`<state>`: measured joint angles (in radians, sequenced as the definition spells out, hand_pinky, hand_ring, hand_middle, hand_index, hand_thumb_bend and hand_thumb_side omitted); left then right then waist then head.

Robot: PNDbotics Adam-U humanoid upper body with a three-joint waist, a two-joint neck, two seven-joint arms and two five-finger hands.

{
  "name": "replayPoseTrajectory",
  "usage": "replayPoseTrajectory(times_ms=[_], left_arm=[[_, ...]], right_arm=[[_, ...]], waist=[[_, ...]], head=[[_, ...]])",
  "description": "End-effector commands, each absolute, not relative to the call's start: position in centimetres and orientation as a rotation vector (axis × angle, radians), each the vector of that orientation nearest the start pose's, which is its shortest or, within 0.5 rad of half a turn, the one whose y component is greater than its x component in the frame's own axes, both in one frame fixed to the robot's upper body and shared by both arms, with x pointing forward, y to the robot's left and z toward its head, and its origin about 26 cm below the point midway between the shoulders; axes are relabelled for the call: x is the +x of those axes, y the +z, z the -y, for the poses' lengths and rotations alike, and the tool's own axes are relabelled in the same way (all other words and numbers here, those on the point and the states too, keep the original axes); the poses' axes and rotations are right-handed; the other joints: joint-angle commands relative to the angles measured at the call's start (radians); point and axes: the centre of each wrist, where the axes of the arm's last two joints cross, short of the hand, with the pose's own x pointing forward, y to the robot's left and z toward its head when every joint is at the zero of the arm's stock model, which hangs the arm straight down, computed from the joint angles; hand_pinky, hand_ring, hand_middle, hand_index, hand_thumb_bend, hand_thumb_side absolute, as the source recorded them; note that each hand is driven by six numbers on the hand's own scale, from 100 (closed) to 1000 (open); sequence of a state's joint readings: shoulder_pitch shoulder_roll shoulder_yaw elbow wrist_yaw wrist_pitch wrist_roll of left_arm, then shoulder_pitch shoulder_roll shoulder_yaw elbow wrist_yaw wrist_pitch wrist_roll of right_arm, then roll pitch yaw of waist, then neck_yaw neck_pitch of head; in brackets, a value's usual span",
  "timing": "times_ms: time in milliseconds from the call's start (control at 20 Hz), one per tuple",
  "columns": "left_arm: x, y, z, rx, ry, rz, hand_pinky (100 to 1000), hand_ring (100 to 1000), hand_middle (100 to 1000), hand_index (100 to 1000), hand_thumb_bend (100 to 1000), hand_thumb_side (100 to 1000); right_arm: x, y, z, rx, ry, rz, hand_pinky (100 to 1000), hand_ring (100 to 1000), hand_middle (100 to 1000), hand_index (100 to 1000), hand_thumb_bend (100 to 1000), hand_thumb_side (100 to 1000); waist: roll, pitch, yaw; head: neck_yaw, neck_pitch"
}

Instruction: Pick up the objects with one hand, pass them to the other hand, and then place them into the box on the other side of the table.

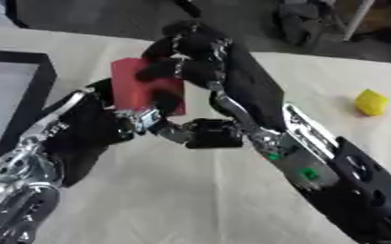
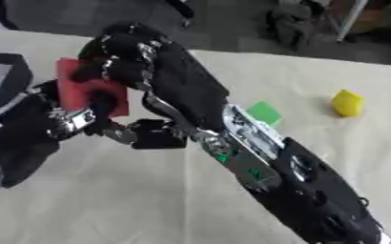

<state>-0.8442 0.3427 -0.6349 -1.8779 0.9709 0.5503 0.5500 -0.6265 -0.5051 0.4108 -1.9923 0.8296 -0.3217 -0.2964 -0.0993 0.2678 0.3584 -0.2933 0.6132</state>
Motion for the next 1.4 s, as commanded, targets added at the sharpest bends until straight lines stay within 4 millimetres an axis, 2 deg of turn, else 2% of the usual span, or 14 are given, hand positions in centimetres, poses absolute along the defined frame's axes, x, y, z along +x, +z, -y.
replayPoseTrajectory(times_ms=[50,100,250,350,550,850,1100,1400], left_arm=[[29.3,26.9,-7.5,-0.066,-0.462,1.402,758,259,410,554,298,219],[29.5,26.9,-7.6,-0.066,-0.456,1.400,756,252,405,548,300,220],[29.7,26.9,-7.7,-0.069,-0.444,1.392,753,242,396,529,295,228],[29.8,26.9,-7.7,-0.069,-0.444,1.388,747,231,386,517,308,196],[30.2,26.8,-7.9,-0.060,-0.431,1.380,736,211,362,486,383,119],[31.5,26.3,-8.4,-0.024,-0.379,1.361,724,194,329,447,478,100],[32.4,25.6,-8.6,-0.010,-0.335,1.360,721,188,323,441,512,100],[33.1,25.1,-9.3,0.021,-0.291,1.370,721,186,322,441,514,100]], right_arm=[[29.9,25.6,16.6,0.776,-1.150,-2.673,784,352,543,473,167,100],[29.9,25.6,16.6,0.775,-1.164,-2.675,787,361,547,476,190,100],[29.9,25.5,16.6,0.791,-1.237,-2.674,796,432,570,504,149,100],[30.0,25.7,16.8,0.820,-1.286,-2.664,805,533,606,546,141,100],[30.1,26.2,17.3,0.904,-1.323,-2.643,827,682,676,624,395,100],[30.4,27.2,18.4,1.049,-1.297,-2.619,853,812,786,710,537,100],[30.5,28.1,19.4,1.135,-1.228,-2.602,860,845,816,736,577,100],[30.6,29.2,20.8,1.171,-1.140,-2.572,867,847,824,743,576,100]], waist=[[0.006,-0.014,0.001],[0.007,-0.014,0.001],[0.007,-0.013,0.000],[0.008,-0.013,-0.001],[0.009,-0.013,-0.003],[0.009,-0.014,-0.006],[0.010,-0.015,-0.009],[0.015,-0.017,-0.014]], head=[[-0.003,-0.007],[-0.004,-0.007],[-0.005,-0.006],[-0.005,-0.005],[-0.004,-0.005],[-0.001,-0.005],[0.001,-0.006],[0.003,-0.006]])
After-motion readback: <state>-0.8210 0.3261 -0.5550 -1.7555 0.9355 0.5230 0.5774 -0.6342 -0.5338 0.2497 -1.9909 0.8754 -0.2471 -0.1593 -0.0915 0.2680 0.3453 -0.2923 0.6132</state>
